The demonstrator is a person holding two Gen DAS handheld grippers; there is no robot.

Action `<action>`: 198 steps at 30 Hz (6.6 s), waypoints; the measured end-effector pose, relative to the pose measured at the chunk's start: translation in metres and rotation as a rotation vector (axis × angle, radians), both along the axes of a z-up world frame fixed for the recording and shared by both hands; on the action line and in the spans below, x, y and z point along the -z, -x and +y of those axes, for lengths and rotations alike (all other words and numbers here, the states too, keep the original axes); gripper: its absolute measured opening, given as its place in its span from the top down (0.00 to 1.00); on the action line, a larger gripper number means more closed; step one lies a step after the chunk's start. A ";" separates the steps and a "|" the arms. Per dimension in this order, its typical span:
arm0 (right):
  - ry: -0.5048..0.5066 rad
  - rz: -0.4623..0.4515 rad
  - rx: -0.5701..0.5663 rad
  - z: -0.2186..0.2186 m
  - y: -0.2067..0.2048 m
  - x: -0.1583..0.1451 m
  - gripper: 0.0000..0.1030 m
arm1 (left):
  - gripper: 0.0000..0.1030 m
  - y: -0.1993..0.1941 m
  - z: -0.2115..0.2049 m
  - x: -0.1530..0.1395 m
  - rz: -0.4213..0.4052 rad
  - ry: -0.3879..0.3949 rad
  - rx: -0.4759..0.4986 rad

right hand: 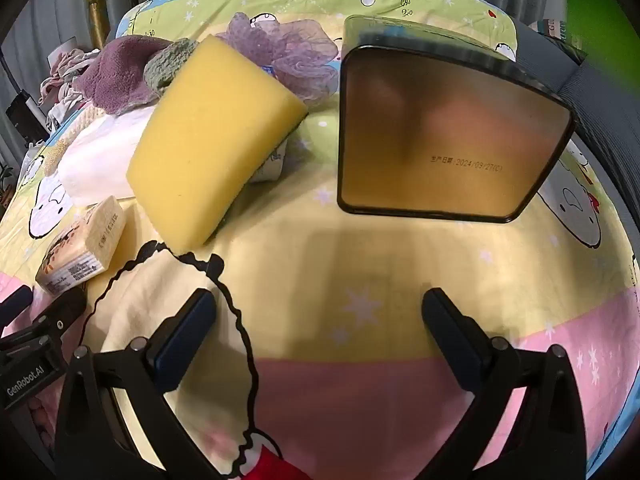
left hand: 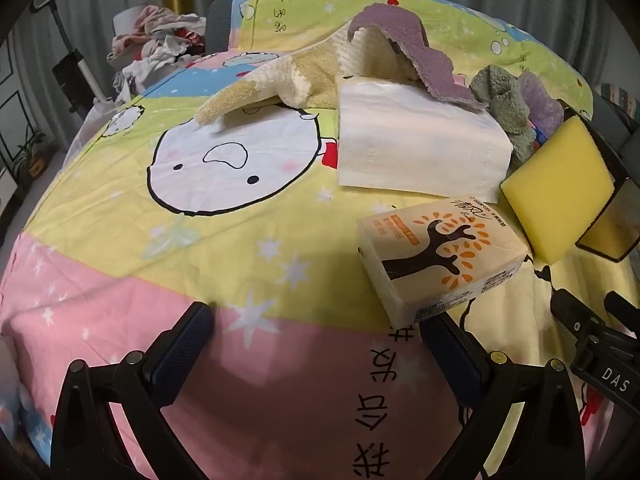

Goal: Organize soft objects

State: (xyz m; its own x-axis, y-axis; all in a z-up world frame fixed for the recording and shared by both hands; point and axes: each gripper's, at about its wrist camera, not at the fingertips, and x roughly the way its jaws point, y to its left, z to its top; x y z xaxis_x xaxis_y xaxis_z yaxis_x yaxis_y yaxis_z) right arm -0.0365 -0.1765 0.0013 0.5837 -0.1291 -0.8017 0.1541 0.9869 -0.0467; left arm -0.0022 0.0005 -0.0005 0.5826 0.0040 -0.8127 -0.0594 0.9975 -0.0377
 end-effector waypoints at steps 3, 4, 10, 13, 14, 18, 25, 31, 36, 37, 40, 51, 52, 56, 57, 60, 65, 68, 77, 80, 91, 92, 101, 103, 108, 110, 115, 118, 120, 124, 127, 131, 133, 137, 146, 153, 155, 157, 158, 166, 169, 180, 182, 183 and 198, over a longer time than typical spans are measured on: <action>0.001 -0.001 0.000 0.000 0.000 0.000 0.01 | 0.00 -0.001 -0.001 -0.003 0.002 -0.002 -0.001; 0.002 -0.001 0.000 0.000 0.000 0.000 0.01 | 0.00 -0.001 -0.001 -0.003 0.003 -0.001 -0.001; 0.002 -0.001 0.000 0.000 0.000 0.000 0.01 | 0.00 -0.002 0.000 -0.001 -0.002 -0.001 -0.002; 0.002 -0.002 0.000 0.000 0.000 0.000 0.01 | 0.00 -0.001 0.000 -0.001 -0.003 -0.001 -0.002; 0.001 -0.001 0.000 0.000 0.000 0.000 0.01 | 0.00 -0.001 0.000 -0.001 -0.003 0.000 -0.002; 0.001 -0.001 0.000 0.000 0.000 0.000 0.01 | 0.00 -0.001 -0.001 -0.001 -0.003 -0.001 -0.002; 0.001 -0.001 0.000 0.000 0.000 0.000 0.01 | 0.00 -0.002 -0.001 -0.001 -0.003 -0.001 -0.002; 0.001 -0.002 0.000 0.000 0.000 0.000 0.01 | 0.00 -0.002 0.000 -0.001 -0.003 -0.001 -0.002; 0.001 -0.002 0.000 0.000 0.000 0.000 0.01 | 0.00 -0.001 0.000 -0.001 -0.003 0.003 -0.002; 0.001 -0.001 0.000 0.000 0.000 0.000 0.01 | 0.00 -0.002 0.000 -0.001 -0.002 0.001 -0.002; 0.001 -0.002 0.000 0.000 0.000 0.000 0.01 | 0.00 -0.001 0.001 -0.002 -0.003 0.001 -0.002; 0.001 -0.001 0.000 0.000 0.000 0.000 0.01 | 0.00 -0.001 0.001 -0.003 -0.002 0.002 -0.001; 0.002 -0.002 0.000 0.000 0.000 0.000 0.01 | 0.00 0.000 0.001 -0.003 -0.002 0.004 -0.002; 0.001 -0.002 0.000 0.000 0.000 0.000 0.01 | 0.00 -0.001 0.002 -0.003 -0.003 0.002 -0.002; 0.001 -0.001 0.000 0.000 0.000 0.000 0.01 | 0.00 -0.001 0.002 -0.003 -0.002 0.002 -0.002; 0.016 0.007 0.006 0.002 -0.001 -0.001 0.01 | 0.00 0.000 0.002 -0.003 -0.005 0.002 -0.002; 0.006 0.016 0.018 0.002 -0.005 -0.002 0.01 | 0.00 -0.001 0.003 -0.003 0.007 0.002 0.001; -0.020 0.021 0.029 -0.005 -0.009 -0.008 0.02 | 0.00 -0.004 0.004 -0.006 0.059 0.003 0.020; -0.238 -0.138 -0.038 -0.014 0.020 -0.074 0.11 | 0.00 0.015 0.044 -0.054 0.052 0.336 0.107; -0.326 -0.128 -0.096 -0.002 0.012 -0.091 0.22 | 0.00 0.013 0.045 -0.061 0.034 0.368 0.132; -0.449 0.140 -0.249 0.069 -0.059 -0.047 0.46 | 0.25 -0.008 0.019 -0.045 0.091 0.393 0.196; -0.450 0.155 -0.252 0.071 -0.064 -0.040 0.46 | 0.25 -0.011 0.018 -0.041 0.110 0.389 0.189; -0.499 0.199 -0.285 0.076 -0.070 -0.010 0.50 | 0.42 -0.016 -0.002 -0.033 0.157 0.419 0.212; -0.498 0.180 -0.282 0.074 -0.065 -0.016 0.52 | 0.43 -0.012 -0.009 -0.043 0.113 0.362 0.225; -0.528 0.046 -0.245 0.053 -0.041 -0.054 0.53 | 0.43 0.009 -0.027 -0.081 -0.020 0.327 0.298; -0.525 -0.020 -0.223 0.041 -0.027 -0.074 0.53 | 0.43 0.017 -0.038 -0.100 -0.075 0.317 0.345; -0.496 -0.192 -0.146 0.000 0.014 -0.123 0.51 | 0.43 0.036 -0.080 -0.142 -0.214 0.297 0.500; -0.462 -0.274 -0.064 -0.030 0.036 -0.141 0.51 | 0.43 0.042 -0.114 -0.157 -0.255 0.305 0.608; -0.441 -0.311 0.001 -0.050 0.047 -0.151 0.51 | 0.43 0.045 -0.137 -0.163 -0.278 0.317 0.688; -0.403 -0.371 0.131 -0.091 0.077 -0.162 0.51 | 0.43 0.041 -0.179 -0.167 -0.296 0.351 0.817; -0.378 -0.391 0.235 -0.117 0.093 -0.164 0.50 | 0.43 0.042 -0.209 -0.166 -0.281 0.388 0.909; -0.350 -0.367 0.343 -0.149 0.106 -0.156 0.50 | 0.43 0.037 -0.249 -0.151 -0.198 0.421 0.988; -0.351 -0.351 0.388 -0.161 0.109 -0.151 0.50 | 0.43 0.040 -0.266 -0.146 -0.170 0.430 1.013; -0.359 -0.322 0.463 -0.184 0.115 -0.139 0.50 | 0.43 0.041 -0.291 -0.133 -0.105 0.451 1.037; -0.329 -0.298 0.494 -0.186 0.119 -0.136 0.21 | 0.43 0.047 -0.288 -0.126 -0.037 0.487 1.019; -0.273 -0.329 0.425 -0.161 0.110 -0.149 0.14 | 0.24 0.048 -0.229 -0.149 -0.126 0.455 0.910; -0.265 -0.335 0.392 -0.150 0.107 -0.152 0.13 | 0.18 0.047 -0.202 -0.156 -0.156 0.404 0.844; -0.263 -0.343 0.349 -0.138 0.102 -0.155 0.12 | 0.18 0.046 -0.178 -0.160 -0.172 0.353 0.777; -0.263 -0.346 0.330 -0.133 0.099 -0.157 0.12 | 0.18 0.045 -0.160 -0.161 -0.180 0.331 0.734; -0.332 -0.294 0.120 -0.073 0.054 -0.143 0.11 | 0.18 0.022 -0.047 -0.125 -0.138 0.157 0.349; -0.366 -0.249 0.097 -0.048 0.027 -0.123 0.11 | 0.18 0.010 -0.017 -0.103 -0.063 0.138 0.233; -0.346 -0.101 0.134 0.017 -0.044 -0.062 0.11 | 0.18 0.000 0.044 -0.097 -0.043 0.205 0.079; -0.328 -0.085 0.144 0.019 -0.048 -0.056 0.11 | 0.18 0.000 0.051 -0.098 -0.052 0.209 0.081; -0.310 -0.074 0.152 0.021 -0.051 -0.053 0.12 | 0.18 0.000 0.055 -0.097 -0.051 0.210 0.082; -0.388 0.071 -0.296 0.061 -0.018 -0.086 0.38 | 0.18 -0.005 0.079 -0.095 -0.027 0.233 0.044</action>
State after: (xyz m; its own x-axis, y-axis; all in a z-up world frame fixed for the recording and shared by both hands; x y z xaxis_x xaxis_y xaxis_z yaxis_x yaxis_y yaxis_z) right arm -0.0180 -0.1159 0.0870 0.4921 0.3500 -0.7971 -0.1260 0.9346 0.3326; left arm 0.0029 0.0791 0.0940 0.5993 -0.2078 -0.7731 -0.0116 0.9634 -0.2679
